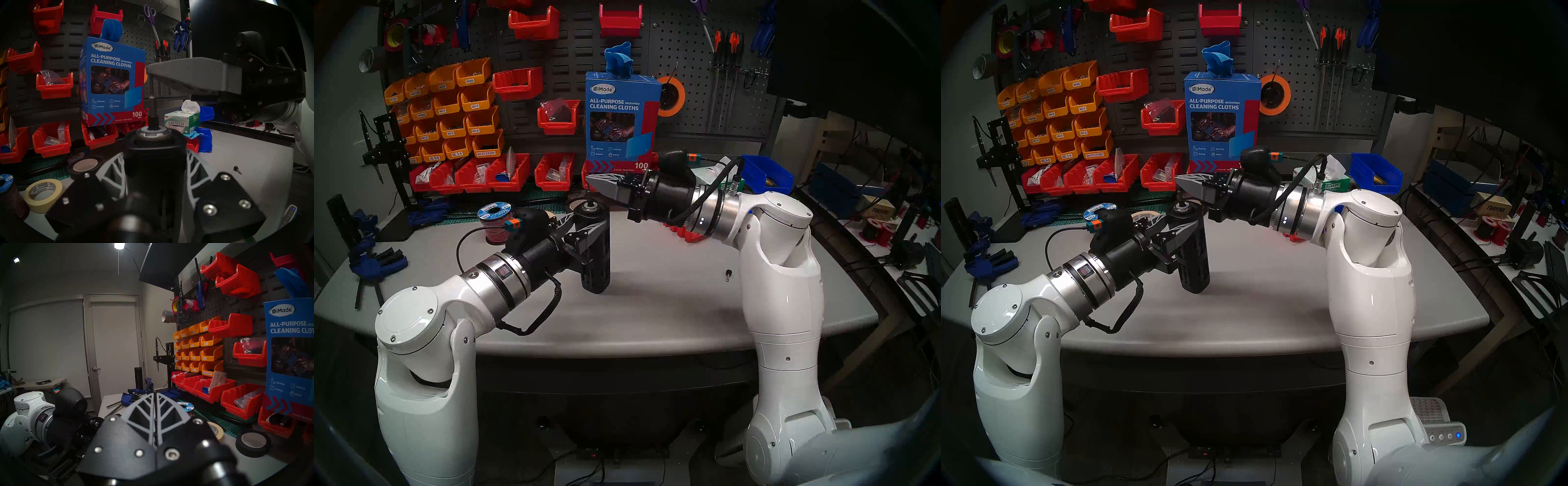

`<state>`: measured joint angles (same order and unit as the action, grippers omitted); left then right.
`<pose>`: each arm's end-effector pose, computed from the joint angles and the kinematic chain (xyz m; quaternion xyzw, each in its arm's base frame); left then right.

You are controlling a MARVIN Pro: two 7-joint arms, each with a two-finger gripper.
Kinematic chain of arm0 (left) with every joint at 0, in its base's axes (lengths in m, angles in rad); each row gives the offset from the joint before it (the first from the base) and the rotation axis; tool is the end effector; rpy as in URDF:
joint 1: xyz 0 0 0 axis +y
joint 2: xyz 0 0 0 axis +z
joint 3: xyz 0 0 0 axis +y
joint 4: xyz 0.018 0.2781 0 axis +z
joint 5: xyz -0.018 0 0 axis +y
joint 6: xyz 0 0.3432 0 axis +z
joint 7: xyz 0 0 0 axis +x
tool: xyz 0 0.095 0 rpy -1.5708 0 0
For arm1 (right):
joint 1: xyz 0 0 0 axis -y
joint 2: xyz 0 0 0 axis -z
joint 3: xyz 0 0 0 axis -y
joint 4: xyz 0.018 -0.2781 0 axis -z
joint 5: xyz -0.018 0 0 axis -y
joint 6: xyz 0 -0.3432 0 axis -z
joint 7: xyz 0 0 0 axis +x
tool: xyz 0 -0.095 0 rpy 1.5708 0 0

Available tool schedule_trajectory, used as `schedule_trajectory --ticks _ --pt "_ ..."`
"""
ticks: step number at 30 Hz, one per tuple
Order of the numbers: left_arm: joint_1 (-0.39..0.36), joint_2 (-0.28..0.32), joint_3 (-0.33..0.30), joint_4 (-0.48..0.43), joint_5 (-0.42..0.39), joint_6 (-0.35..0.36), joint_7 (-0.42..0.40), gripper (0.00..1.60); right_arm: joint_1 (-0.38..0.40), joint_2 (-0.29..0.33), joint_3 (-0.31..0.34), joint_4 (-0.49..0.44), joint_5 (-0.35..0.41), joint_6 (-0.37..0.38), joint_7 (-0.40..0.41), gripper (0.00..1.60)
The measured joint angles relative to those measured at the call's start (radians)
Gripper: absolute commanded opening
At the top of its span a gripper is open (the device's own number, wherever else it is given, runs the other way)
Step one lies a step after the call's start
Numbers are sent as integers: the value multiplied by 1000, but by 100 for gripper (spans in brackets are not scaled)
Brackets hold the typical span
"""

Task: Pick a screwdriver bit and insert it into the screwdriver

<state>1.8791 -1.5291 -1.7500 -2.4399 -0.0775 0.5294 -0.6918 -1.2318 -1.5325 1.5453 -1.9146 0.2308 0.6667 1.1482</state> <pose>0.3094 -0.0055 -0.0989 0.6687 -0.2153 0.6869 0.1859 0.4121 0.0928 -0.0415 -0.5314 -0.3900 -0.5901 0.4662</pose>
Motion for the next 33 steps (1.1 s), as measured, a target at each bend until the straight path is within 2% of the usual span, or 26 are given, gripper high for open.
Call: schedule_trajectory --ticks 20,21,22,23,24,25,26,28,29,33 --pt "37 -19 16 2 16 -76 25 0 -22 -4 14 -5 1 -11 -4 0" --pt "38 -19 16 2 16 -77 25 20 -22 -4 14 -5 1 -11 -4 0" --pt "39 -20 16 2 16 -79 25 33 -23 -5 14 -5 1 -11 -4 0" --pt "40 -20 17 2 16 -82 24 43 -24 -5 14 -5 1 -11 -4 0" --pt "40 -20 17 3 16 -83 24 43 -24 -5 14 -5 1 -11 -4 0" --pt "40 -20 17 3 16 -83 23 61 -24 -5 14 -5 1 -11 -4 0" --pt "40 -20 17 3 15 -85 22 70 -25 -6 14 -5 2 -11 -4 0" --pt "40 -20 16 6 13 -89 16 142 -28 -6 14 -5 2 -10 -4 0" --pt "41 -20 16 7 13 -90 14 157 -28 -6 14 -5 2 -10 -4 0" --pt "41 -19 12 15 12 -92 5 160 -31 -7 13 -4 1 -8 -4 0"
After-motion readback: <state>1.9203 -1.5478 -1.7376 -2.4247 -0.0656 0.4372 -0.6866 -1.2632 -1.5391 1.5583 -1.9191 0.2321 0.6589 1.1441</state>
